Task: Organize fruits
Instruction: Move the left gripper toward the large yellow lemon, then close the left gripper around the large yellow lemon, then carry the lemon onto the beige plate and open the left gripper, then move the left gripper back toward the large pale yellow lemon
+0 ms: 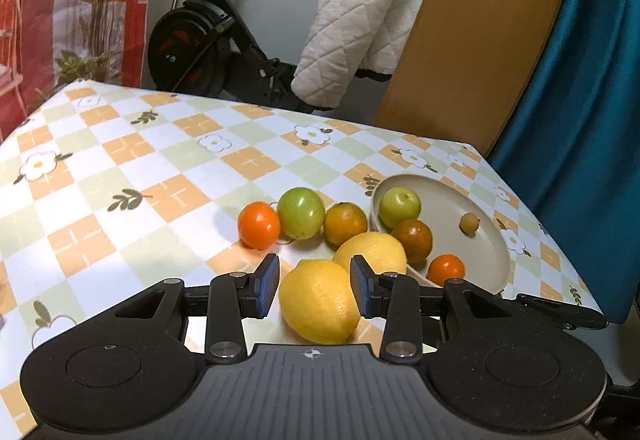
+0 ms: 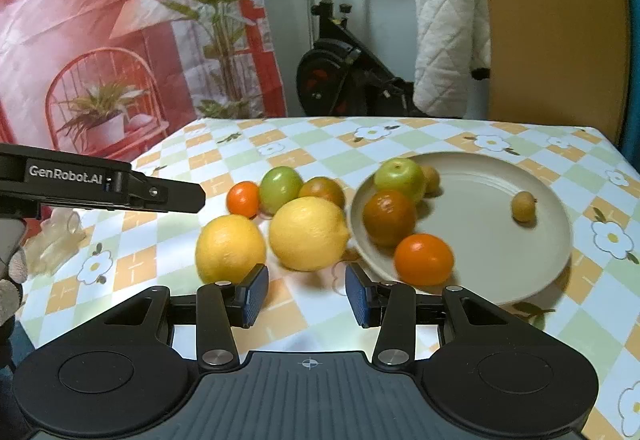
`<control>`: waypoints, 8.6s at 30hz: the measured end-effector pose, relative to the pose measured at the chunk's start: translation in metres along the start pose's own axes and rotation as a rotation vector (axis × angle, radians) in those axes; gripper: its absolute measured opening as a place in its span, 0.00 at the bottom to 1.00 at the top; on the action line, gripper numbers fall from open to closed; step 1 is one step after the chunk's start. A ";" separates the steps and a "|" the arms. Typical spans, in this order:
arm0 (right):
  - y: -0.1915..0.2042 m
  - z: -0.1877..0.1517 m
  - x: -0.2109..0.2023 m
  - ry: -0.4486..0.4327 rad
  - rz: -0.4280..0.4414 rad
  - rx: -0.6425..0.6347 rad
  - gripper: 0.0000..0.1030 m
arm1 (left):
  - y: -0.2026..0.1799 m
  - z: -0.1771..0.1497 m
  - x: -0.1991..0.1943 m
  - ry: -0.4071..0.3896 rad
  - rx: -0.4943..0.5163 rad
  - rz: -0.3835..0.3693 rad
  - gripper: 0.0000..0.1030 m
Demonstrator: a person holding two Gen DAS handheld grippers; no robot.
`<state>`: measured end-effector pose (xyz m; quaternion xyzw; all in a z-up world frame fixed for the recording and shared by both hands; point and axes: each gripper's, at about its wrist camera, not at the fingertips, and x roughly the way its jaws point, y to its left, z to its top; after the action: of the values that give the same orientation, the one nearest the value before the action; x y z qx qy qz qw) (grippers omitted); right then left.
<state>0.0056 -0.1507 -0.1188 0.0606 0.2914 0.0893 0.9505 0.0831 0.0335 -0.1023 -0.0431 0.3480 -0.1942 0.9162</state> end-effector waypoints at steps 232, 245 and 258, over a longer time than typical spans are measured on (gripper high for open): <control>-0.075 0.076 0.010 -0.053 -0.132 0.131 0.58 | -0.027 0.082 0.036 -0.022 0.190 0.031 0.67; -0.009 0.057 0.034 0.050 -0.088 0.013 0.57 | 0.032 0.053 0.013 0.017 0.163 0.050 0.67; 0.000 0.055 0.054 0.104 -0.047 -0.075 0.57 | 0.030 0.038 0.035 0.049 0.107 0.014 0.66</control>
<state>0.0802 -0.1436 -0.1029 0.0132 0.3383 0.0807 0.9375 0.1414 0.0454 -0.1012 0.0131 0.3599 -0.2073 0.9096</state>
